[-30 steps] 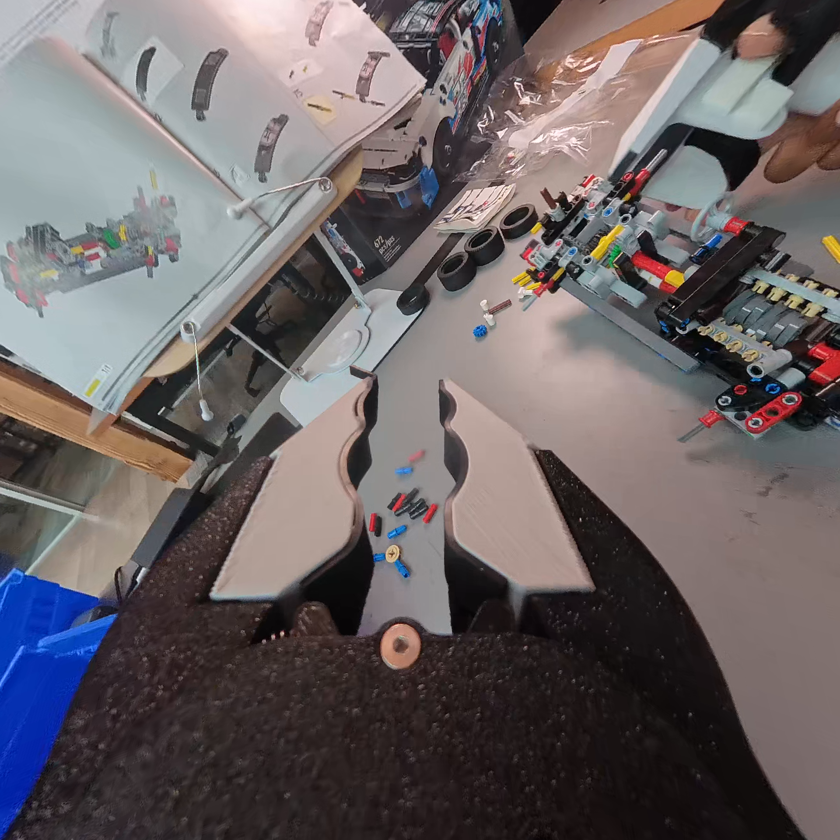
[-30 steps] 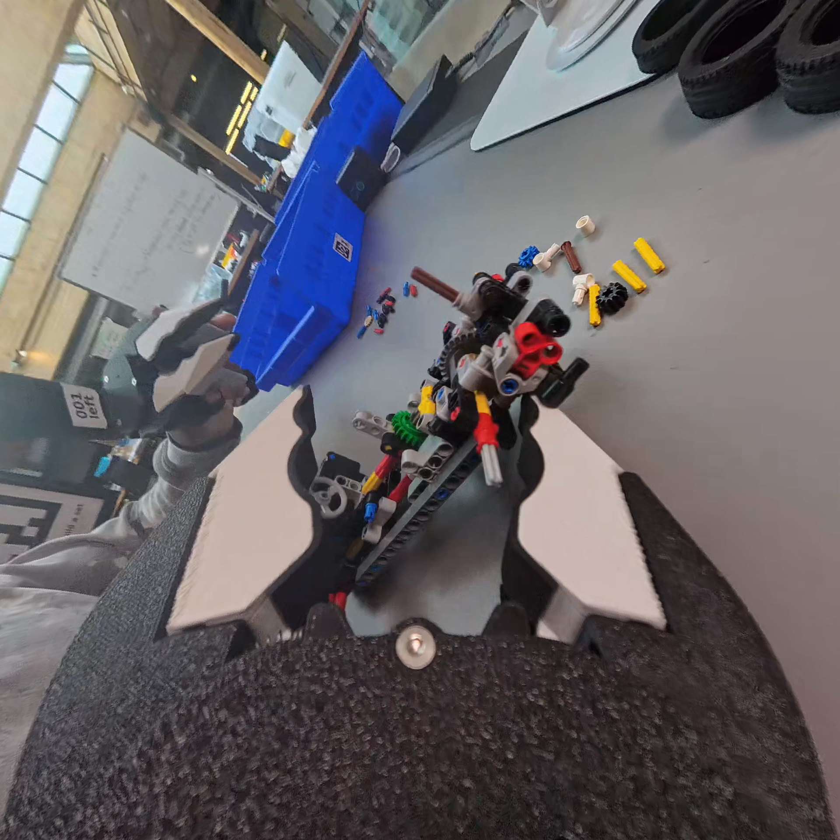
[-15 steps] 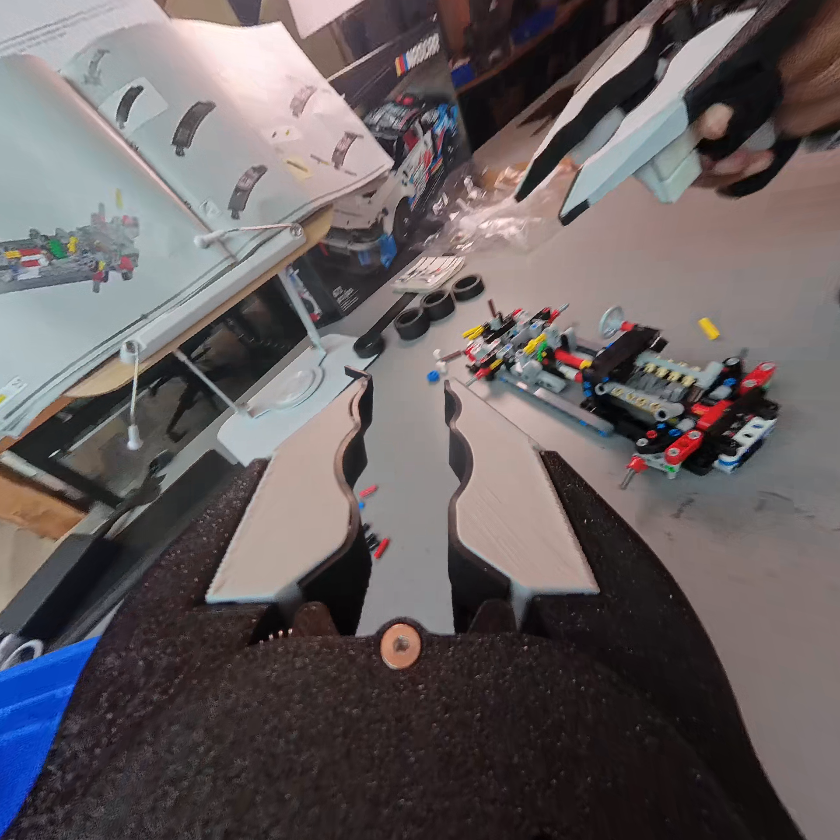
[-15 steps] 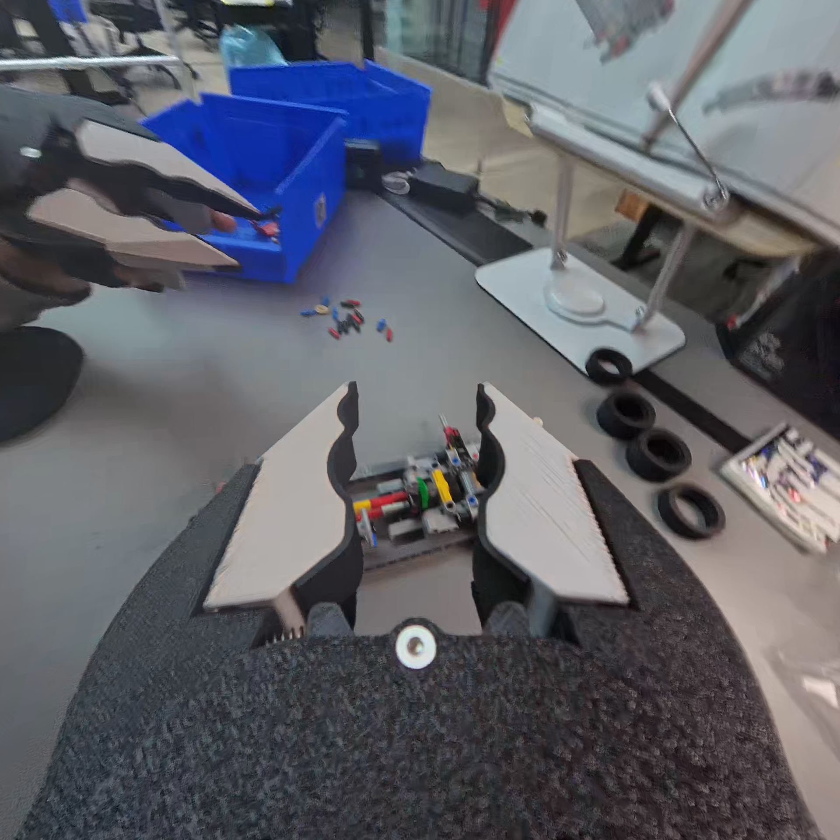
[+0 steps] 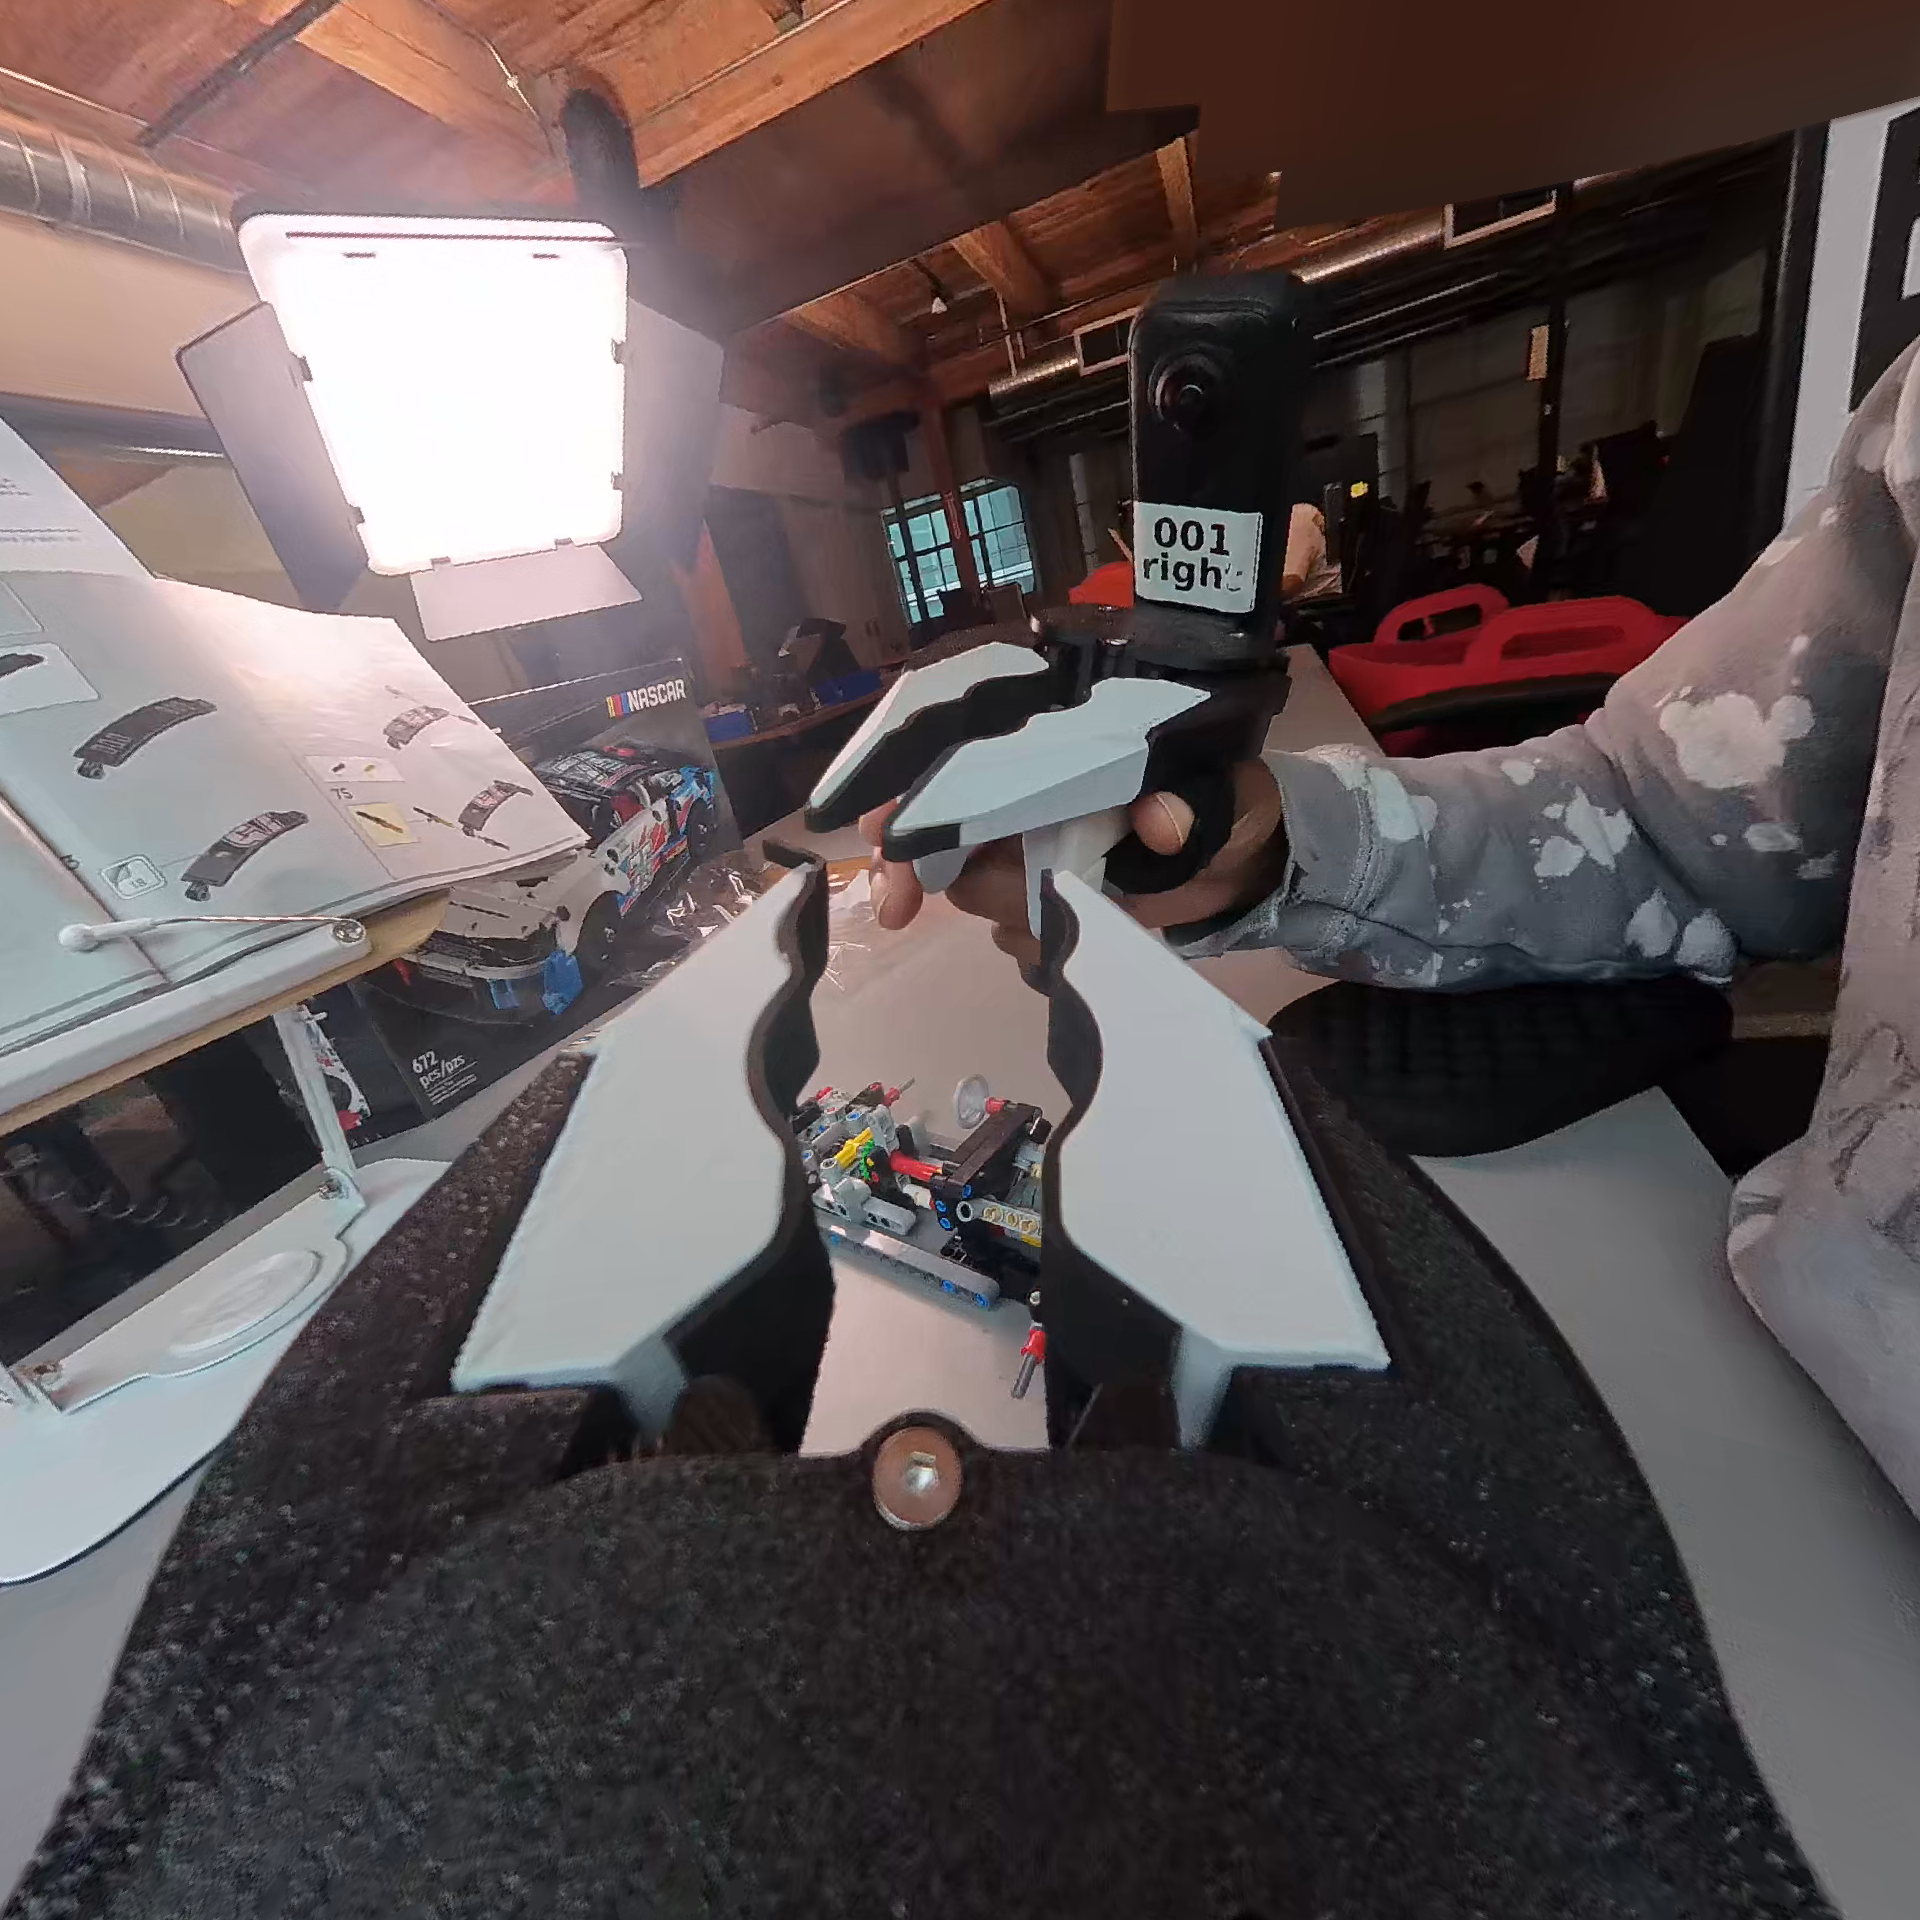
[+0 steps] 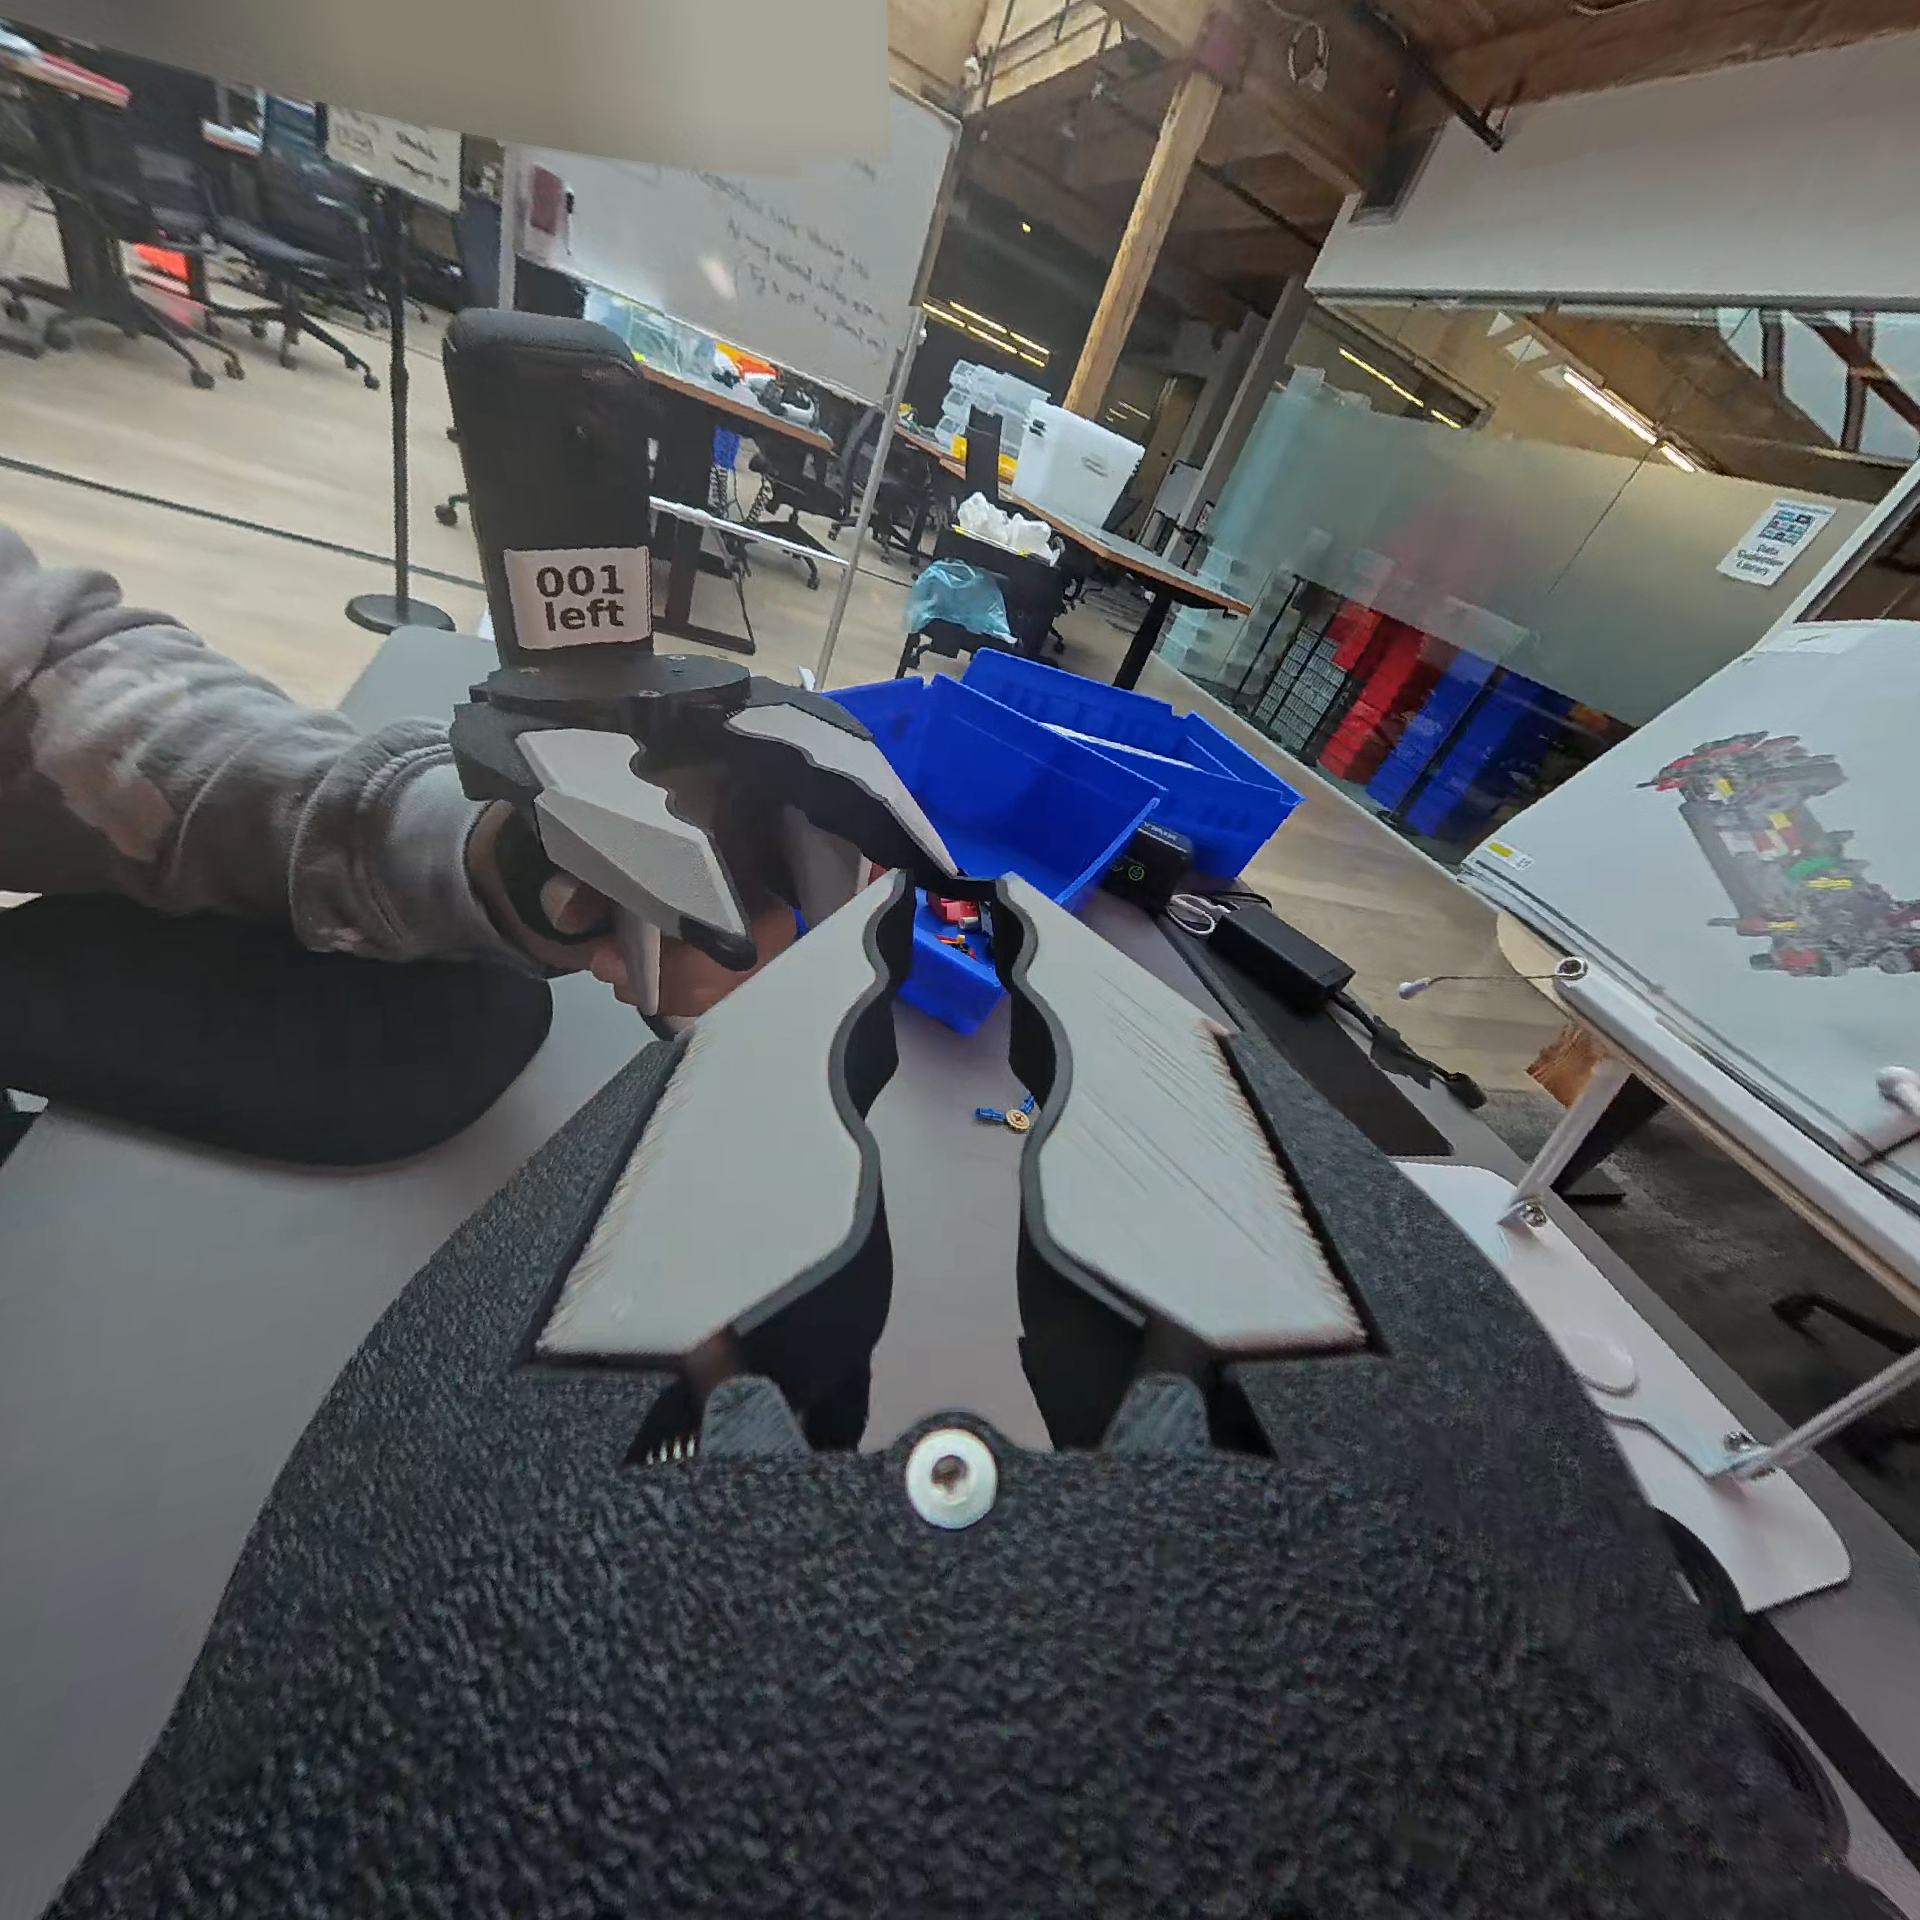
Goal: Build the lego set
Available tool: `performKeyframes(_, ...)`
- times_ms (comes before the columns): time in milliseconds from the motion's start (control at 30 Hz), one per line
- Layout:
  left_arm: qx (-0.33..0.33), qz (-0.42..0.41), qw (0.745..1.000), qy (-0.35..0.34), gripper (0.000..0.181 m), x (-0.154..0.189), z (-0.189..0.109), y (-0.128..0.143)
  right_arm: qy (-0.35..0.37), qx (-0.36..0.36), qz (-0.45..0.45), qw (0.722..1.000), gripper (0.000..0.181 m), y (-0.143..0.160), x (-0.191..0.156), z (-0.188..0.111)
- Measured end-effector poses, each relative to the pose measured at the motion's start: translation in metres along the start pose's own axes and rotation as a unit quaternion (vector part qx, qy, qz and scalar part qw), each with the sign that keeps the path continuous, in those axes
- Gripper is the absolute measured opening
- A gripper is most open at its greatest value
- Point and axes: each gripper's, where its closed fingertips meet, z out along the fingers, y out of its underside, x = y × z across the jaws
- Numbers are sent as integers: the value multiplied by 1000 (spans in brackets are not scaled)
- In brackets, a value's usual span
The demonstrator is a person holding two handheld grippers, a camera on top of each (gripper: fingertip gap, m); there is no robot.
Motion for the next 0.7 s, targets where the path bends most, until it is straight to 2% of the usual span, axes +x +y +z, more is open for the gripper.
performKeyframes(333, -21, 68, 997, 11, 37, 20, 7, 2, -27, 8, 1, 1000, 11, 7, -18, 2)
performKeyframes(700, -11, 118, 993, 10, 30, 27, 3, -8, -8, 33, -69, 997, 11, -6, -30, -2)
